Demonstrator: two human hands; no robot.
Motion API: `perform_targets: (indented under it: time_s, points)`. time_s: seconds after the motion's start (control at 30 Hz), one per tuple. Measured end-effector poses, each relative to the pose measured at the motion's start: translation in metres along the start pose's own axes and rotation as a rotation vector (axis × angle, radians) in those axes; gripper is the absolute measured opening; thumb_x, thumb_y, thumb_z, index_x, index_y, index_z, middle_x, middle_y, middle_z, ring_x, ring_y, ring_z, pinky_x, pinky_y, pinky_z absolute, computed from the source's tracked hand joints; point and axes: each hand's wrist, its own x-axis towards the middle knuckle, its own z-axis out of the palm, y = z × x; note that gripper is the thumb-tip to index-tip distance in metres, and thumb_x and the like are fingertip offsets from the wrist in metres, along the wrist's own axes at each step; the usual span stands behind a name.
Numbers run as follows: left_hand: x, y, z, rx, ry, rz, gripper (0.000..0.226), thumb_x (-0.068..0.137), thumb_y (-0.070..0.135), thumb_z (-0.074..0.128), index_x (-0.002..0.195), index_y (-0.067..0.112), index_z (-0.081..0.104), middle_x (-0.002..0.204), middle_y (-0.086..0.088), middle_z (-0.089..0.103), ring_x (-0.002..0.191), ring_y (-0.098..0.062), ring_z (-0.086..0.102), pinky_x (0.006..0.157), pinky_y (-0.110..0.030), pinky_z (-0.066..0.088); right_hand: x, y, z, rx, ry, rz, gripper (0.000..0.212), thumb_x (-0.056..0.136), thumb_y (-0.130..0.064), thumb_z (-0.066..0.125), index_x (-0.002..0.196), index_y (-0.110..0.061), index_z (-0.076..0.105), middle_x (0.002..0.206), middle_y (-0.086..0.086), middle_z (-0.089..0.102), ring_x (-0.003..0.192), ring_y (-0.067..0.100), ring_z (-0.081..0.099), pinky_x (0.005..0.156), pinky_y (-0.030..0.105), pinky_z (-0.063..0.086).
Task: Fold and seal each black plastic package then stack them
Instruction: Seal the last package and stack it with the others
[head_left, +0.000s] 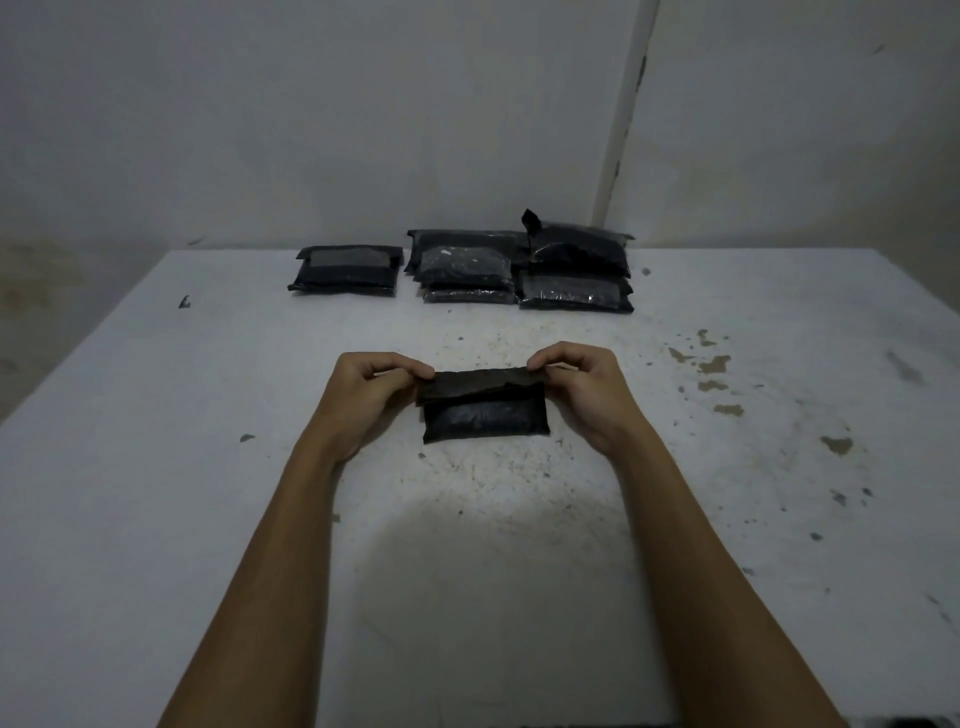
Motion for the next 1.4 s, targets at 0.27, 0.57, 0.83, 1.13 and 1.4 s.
perform_targets:
  time_s: [0.27, 0.57, 0.83, 1.13, 1.4]
  points:
    - [-0.002, 0.004, 0.001, 0.054, -0.083, -0.009, 0.011, 0.086, 0.003, 0.079, 0.097, 0.005, 0.079, 0.100, -0.007, 0.079, 0.099, -0.023, 0.074, 0.089, -0.032, 0.060, 0.002, -0.001, 0.003, 0.013, 0.054, 0.025, 0.036, 0.089, 0.016, 0.045, 0.075, 0.000, 0.074, 0.088, 0.015, 0.071, 0.094, 0.027, 0.064, 0.082, 0.030, 0.055]
    - [-0.003, 0.016, 0.005, 0.107, -0.377, -0.009, 0.037, 0.084, -0.006, 0.073, 0.116, 0.011, 0.071, 0.115, -0.004, 0.075, 0.096, -0.012, 0.071, 0.087, -0.030, 0.058, 0.000, 0.006, 0.007, -0.103, 0.034, 0.022, 0.035, 0.084, 0.016, 0.059, 0.088, -0.010, 0.083, 0.103, 0.012, 0.077, 0.107, 0.029, 0.069, 0.093, 0.040, 0.059]
    - [-0.001, 0.036, 0.039, 0.175, -0.523, -0.078, 0.027, 0.098, 0.008, 0.066, 0.119, 0.022, 0.076, 0.115, 0.001, 0.073, 0.102, -0.013, 0.071, 0.083, -0.029, 0.060, -0.002, 0.004, 0.012, -0.107, 0.030, -0.079, 0.032, 0.082, 0.020, 0.060, 0.099, -0.002, 0.076, 0.096, 0.015, 0.076, 0.094, 0.028, 0.074, 0.080, 0.037, 0.061]
    - [0.023, 0.038, 0.075, 0.119, -0.289, -0.115, 0.031, 0.098, 0.002, 0.063, 0.116, 0.024, 0.076, 0.126, -0.004, 0.065, 0.098, -0.018, 0.069, 0.071, -0.023, 0.058, -0.011, 0.005, -0.053, -1.107, 0.097, -0.096, 0.047, 0.104, -0.031, 0.054, 0.150, -0.020, 0.050, 0.160, 0.007, 0.041, 0.149, 0.023, 0.033, 0.123, 0.037, 0.023]
    - [0.036, 0.036, 0.154, -0.025, -0.220, -0.048, 0.033, 0.096, 0.000, 0.065, 0.110, 0.026, 0.077, 0.120, 0.006, 0.070, 0.103, -0.012, 0.069, 0.080, -0.024, 0.059, -0.033, -0.004, -0.111, -1.466, 0.183, 0.135, 0.068, 0.103, -0.067, 0.024, 0.163, -0.037, 0.016, 0.173, 0.006, 0.006, 0.159, 0.026, 0.002, 0.127, 0.048, 0.002]
